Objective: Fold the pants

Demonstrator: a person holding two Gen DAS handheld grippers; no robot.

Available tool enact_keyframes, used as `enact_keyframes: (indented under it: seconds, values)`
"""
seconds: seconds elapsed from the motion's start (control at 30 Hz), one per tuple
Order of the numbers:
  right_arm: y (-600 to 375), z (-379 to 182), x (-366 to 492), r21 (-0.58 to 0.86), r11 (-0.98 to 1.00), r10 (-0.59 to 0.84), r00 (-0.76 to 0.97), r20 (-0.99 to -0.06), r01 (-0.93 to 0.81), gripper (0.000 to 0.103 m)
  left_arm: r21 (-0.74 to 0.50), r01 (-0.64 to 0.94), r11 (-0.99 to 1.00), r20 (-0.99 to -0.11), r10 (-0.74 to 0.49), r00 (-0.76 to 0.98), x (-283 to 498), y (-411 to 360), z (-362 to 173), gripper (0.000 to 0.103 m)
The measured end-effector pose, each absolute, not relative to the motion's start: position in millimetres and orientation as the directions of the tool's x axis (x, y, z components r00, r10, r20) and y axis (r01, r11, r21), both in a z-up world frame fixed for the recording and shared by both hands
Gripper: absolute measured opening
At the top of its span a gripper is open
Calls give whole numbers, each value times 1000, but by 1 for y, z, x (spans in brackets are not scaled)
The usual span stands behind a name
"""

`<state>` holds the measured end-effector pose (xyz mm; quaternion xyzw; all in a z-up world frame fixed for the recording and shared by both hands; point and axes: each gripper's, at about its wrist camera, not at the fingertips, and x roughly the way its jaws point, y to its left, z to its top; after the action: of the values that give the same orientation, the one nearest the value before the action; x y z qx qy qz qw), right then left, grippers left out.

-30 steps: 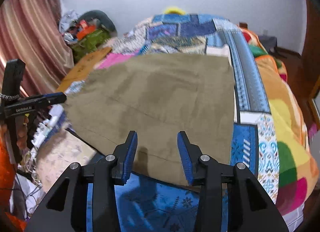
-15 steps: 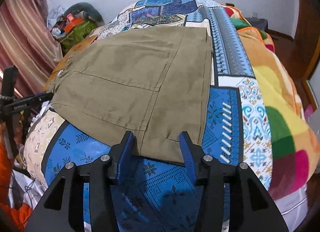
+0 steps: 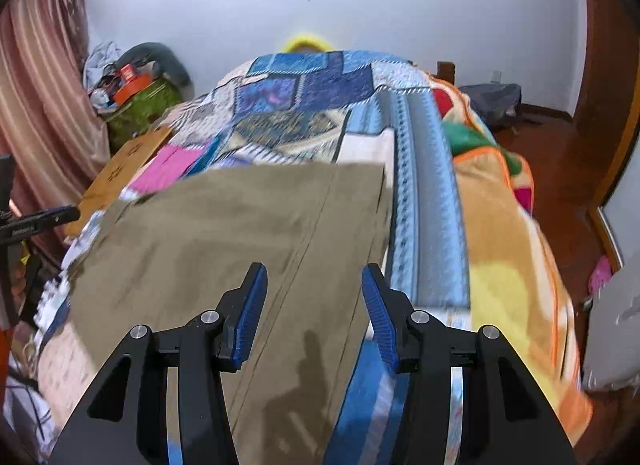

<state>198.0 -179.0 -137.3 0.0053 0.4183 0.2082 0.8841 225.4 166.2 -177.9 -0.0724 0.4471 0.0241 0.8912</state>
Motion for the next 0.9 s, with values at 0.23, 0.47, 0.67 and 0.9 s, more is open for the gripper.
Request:
enact_keyframes:
  seconds: [0.23,0.47,0.67,0.9]
  values:
    - [-172,-163,278,158,932,325,556,-765,-327,45,-161,-98,982,-853,-89,515,272,168,-213,62]
    - [-157,-196,346,179,933,324,510,-797,-313,45,-195,-83,977,-863,-130,488,289,169,-233,68]
    - [-137,-229,368,84,939,239,458,-856,-334,24,-185,-77,980,-844,-119,522,287,175,-236,57]
    - [-135,-238,362,-14,952,145,491,-859,-306,14,-264,-179,948,-843,-137,520,284,190,-244,56]
